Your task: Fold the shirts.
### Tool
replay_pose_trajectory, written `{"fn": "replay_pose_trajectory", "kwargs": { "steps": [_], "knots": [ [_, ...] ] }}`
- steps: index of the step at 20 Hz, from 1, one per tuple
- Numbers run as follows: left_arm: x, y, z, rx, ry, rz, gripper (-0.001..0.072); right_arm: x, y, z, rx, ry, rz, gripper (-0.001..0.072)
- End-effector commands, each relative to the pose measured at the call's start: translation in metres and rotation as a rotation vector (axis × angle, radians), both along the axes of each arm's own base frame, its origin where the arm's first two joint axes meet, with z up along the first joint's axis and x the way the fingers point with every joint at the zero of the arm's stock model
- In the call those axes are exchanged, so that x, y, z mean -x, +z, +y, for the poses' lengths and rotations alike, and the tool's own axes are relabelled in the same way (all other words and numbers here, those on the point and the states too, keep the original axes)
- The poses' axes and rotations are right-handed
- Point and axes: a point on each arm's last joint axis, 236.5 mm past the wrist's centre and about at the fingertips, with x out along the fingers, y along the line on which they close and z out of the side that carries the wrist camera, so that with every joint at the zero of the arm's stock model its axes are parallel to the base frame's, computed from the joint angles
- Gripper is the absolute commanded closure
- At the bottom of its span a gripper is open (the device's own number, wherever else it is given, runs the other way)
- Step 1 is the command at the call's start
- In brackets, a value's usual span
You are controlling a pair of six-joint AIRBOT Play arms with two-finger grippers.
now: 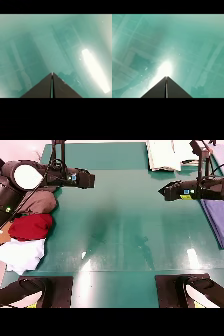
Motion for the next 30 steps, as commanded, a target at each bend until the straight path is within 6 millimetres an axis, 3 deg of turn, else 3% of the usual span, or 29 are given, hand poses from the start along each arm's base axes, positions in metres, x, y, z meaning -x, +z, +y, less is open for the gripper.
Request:
{"fn": "replay_pose_trajectory", "kwargs": {
  "steps": [1,12,14,15,16,17,20,23,25,27,30],
  "knots": [
    [0.000,0.001,0.000,0.001,0.000,-0.002,0.0685,-0.001,0.001,0.001,-0.006,-0.005,-0.004,0.0697],
    [0.000,0.001,-0.001,0.005,0.001,-0.004,0.0685,-0.001,0.001,0.001,-0.006,-0.005,-0.005,0.0697],
    [-0.014,0.015,0.002,0.005,0.015,-0.093,0.0683,-0.001,0.001,0.001,-0.005,-0.005,-0.004,0.0697],
    [-0.024,0.021,0.012,-0.070,0.016,-0.183,0.0608,-0.001,0.001,0.001,-0.005,-0.005,-0.005,0.0697],
    [-0.037,0.024,0.029,-0.157,0.047,-0.255,0.0278,-0.001,0.001,0.001,-0.005,-0.005,-0.005,0.0697],
    [-0.050,0.027,0.052,-0.208,0.116,-0.288,0.0147,-0.001,0.001,0.001,-0.005,-0.005,-0.004,0.0697],
    [-0.089,0.012,0.146,-0.287,0.353,-0.247,0.0143,-0.002,0.001,0.000,-0.005,-0.006,-0.007,0.0697],
    [-0.116,-0.030,0.245,-0.326,0.552,-0.127,0.0142,-0.001,0.001,0.000,-0.005,-0.005,-0.006,0.0697],
    [-0.127,-0.066,0.297,-0.352,0.639,-0.048,0.0142,-0.001,0.001,0.000,-0.004,-0.005,-0.005,0.0697],
    [-0.135,-0.107,0.336,-0.361,0.701,0.031,0.0142,-0.001,0.001,0.000,-0.004,-0.005,-0.005,0.0697],
    [-0.144,-0.166,0.370,-0.371,0.743,0.126,0.0143,-0.001,0.001,0.000,-0.004,-0.005,-0.005,0.0697]
  ]
}}
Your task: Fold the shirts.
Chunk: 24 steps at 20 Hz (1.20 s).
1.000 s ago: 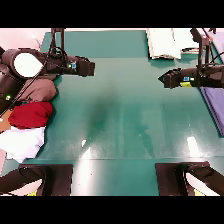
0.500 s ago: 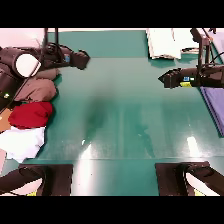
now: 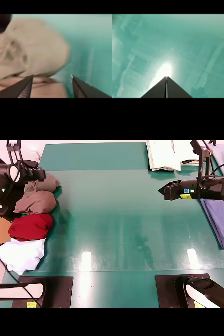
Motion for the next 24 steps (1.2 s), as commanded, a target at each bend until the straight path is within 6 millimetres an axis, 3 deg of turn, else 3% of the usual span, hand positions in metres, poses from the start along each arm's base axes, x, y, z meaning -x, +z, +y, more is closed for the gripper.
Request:
{"fn": "replay_pose_trajectory", "kwargs": {
  "steps": [1,4,9,10,12,13,15,17,20,21,22,24],
  "knots": [
    [-0.009,-0.065,0.049,0.014,0.084,0.078,0.0142,0.000,0.000,0.000,0.000,0.001,0.000,0.0697],
    [-0.025,-0.086,0.049,0.015,0.071,0.057,0.0143,0.000,-0.001,0.001,0.000,0.002,0.005,0.0697],
    [-0.034,-0.086,0.048,0.014,0.063,0.017,0.0145,-0.002,-0.009,0.001,0.003,0.003,0.027,0.0697],
    [-0.034,-0.086,0.048,0.017,0.064,0.017,0.0233,-0.003,-0.012,0.002,0.005,0.005,0.039,0.0697],
    [-0.033,-0.079,0.046,0.030,0.069,0.009,0.0681,-0.002,-0.015,0.002,0.007,0.008,0.049,0.0697],
    [-0.031,-0.070,0.046,0.031,0.072,0.006,0.0685,-0.003,-0.011,0.002,0.004,0.004,0.034,0.0697],
    [-0.032,-0.017,0.047,0.019,0.074,-0.074,0.0686,-0.007,0.009,-0.002,-0.014,-0.019,-0.042,0.0697],
    [-0.027,0.078,0.042,-0.004,0.062,-0.253,0.0686,-0.010,0.037,-0.006,-0.039,-0.048,-0.144,0.0697],
    [0.024,0.235,0.002,-0.082,-0.028,-0.519,0.0686,-0.009,0.091,-0.008,-0.070,-0.061,-0.280,0.0697],
    [0.047,0.272,-0.018,-0.101,-0.071,-0.585,0.0686,-0.008,0.111,-0.008,-0.078,-0.060,-0.321,0.0697],
    [0.073,0.303,-0.041,-0.109,-0.122,-0.640,0.0687,-0.007,0.129,-0.008,-0.085,-0.059,-0.358,0.0697],
    [0.112,0.330,-0.087,-0.074,-0.219,-0.677,0.0687,-0.005,0.161,-0.008,-0.097,-0.056,-0.422,0.0697]
  ]
}}
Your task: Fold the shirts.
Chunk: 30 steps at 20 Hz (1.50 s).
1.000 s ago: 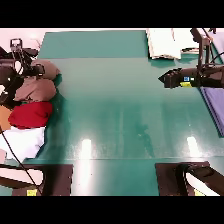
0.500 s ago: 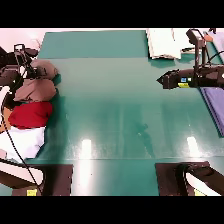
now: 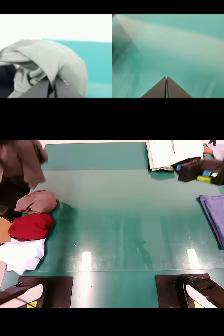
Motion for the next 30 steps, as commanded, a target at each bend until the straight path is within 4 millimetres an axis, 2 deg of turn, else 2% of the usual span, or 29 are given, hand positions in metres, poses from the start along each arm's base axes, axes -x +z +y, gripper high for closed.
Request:
{"fn": "replay_pose_trajectory", "kwargs": {
  "steps": [1,2,4,6,8,9,10,11,12,13,15,17,20,22,23,26,30],
  "knots": [
    [0.079,0.063,-0.075,-0.006,-0.179,-0.078,0.0686,0.005,0.060,-0.002,-0.021,-0.004,-0.129,0.0697],
    [0.089,0.052,-0.104,0.011,-0.256,-0.026,0.0686,0.006,0.072,-0.002,-0.024,-0.001,-0.150,0.0697],
    [0.105,0.016,-0.167,0.021,-0.427,0.122,0.0686,0.007,0.090,-0.001,-0.023,0.007,-0.177,0.0697],
    [0.120,-0.024,-0.232,0.017,-0.591,0.247,0.0685,0.007,0.100,0.002,-0.014,0.022,-0.177,0.0697],
    [0.133,-0.067,-0.292,-0.009,-0.732,0.348,0.0677,0.007,0.102,0.005,0.003,0.042,-0.154,0.0697],
    [0.137,-0.088,-0.314,-0.020,-0.778,0.392,0.0447,0.008,0.099,0.007,0.014,0.054,-0.135,0.0697],
    [0.138,-0.107,-0.334,-0.018,-0.811,0.433,0.0150,0.008,0.097,0.008,0.023,0.062,-0.118,0.0697],
    [0.135,-0.120,-0.345,-0.011,-0.823,0.462,0.0134,0.009,0.093,0.009,0.032,0.071,-0.099,0.0697],
    [0.129,-0.130,-0.348,-0.017,-0.816,0.477,0.0134,0.011,0.090,0.010,0.041,0.079,-0.083,0.0697],
    [0.120,-0.136,-0.342,-0.013,-0.793,0.490,0.0134,0.013,0.088,0.010,0.047,0.085,-0.073,0.0697],
    [0.099,-0.152,-0.310,0.037,-0.693,0.556,0.0134,0.017,0.086,0.010,0.053,0.090,-0.063,0.0697],
    [0.092,-0.187,-0.278,0.096,-0.607,0.676,0.0134,0.019,0.085,0.010,0.058,0.094,-0.054,0.0697],
    [0.116,-0.268,-0.259,0.173,-0.561,0.902,0.0134,0.019,0.084,0.011,0.058,0.097,-0.052,0.0697],
    [0.143,-0.321,-0.258,0.214,-0.550,1.034,0.0134,0.019,0.084,0.011,0.058,0.097,-0.052,0.0697],
    [0.157,-0.341,-0.262,0.244,-0.564,1.080,0.0134,0.019,0.084,0.011,0.058,0.097,-0.052,0.0697],
    [0.185,-0.384,-0.277,0.377,-0.592,1.154,0.0134,0.019,0.084,0.011,0.058,0.096,-0.051,0.0697],
    [0.205,-0.418,-0.301,0.379,-0.645,1.229,0.0133,0.018,0.083,0.011,0.057,0.097,-0.050,0.0697]
  ]
}}
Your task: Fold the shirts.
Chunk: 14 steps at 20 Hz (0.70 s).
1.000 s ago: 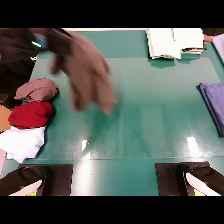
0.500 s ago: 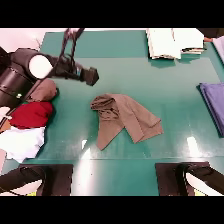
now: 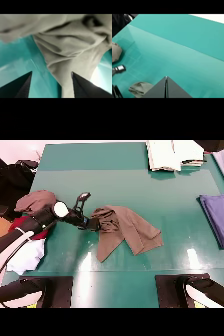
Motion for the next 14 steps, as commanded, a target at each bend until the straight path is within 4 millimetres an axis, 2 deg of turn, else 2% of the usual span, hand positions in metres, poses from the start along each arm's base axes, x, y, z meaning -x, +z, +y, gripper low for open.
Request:
{"fn": "replay_pose_trajectory", "kwargs": {
  "steps": [1,3,4,6,7,8,9,11,13,14],
  "knots": [
    [0.021,-0.031,-0.023,0.030,-0.029,0.061,0.0133,0.000,0.000,0.001,-0.001,0.002,0.001,0.0697],
    [0.027,-0.040,-0.031,0.022,-0.048,0.077,0.0134,0.000,0.000,0.001,-0.001,0.002,0.001,0.0697],
    [0.028,-0.041,-0.032,0.022,-0.049,0.080,0.0186,0.000,0.000,0.001,0.000,0.002,0.002,0.0697],
    [0.017,-0.036,-0.028,0.014,-0.046,0.049,0.0568,0.001,-0.003,0.000,0.006,0.003,0.011,0.0697],
    [0.005,-0.028,-0.022,0.009,-0.038,0.026,0.0687,0.003,-0.009,-0.001,0.019,0.007,0.034,0.0697],
    [-0.009,-0.016,-0.013,0.011,-0.021,0.001,0.0685,0.008,-0.020,-0.006,0.042,0.008,0.083,0.0697],
    [-0.029,0.001,-0.001,0.018,0.011,-0.041,0.0685,0.011,-0.036,-0.013,0.065,0.002,0.145,0.0697],
    [-0.067,0.036,0.031,0.023,0.092,-0.139,0.0685,0.019,-0.084,-0.035,0.098,-0.039,0.299,0.0697],
    [-0.091,0.062,0.059,0.032,0.162,-0.201,0.0685,0.028,-0.151,-0.063,0.099,-0.108,0.483,0.0696],
    [-0.098,0.068,0.068,0.032,0.182,-0.214,0.0685,0.035,-0.192,-0.076,0.088,-0.146,0.585,0.0693]
  ]
}}
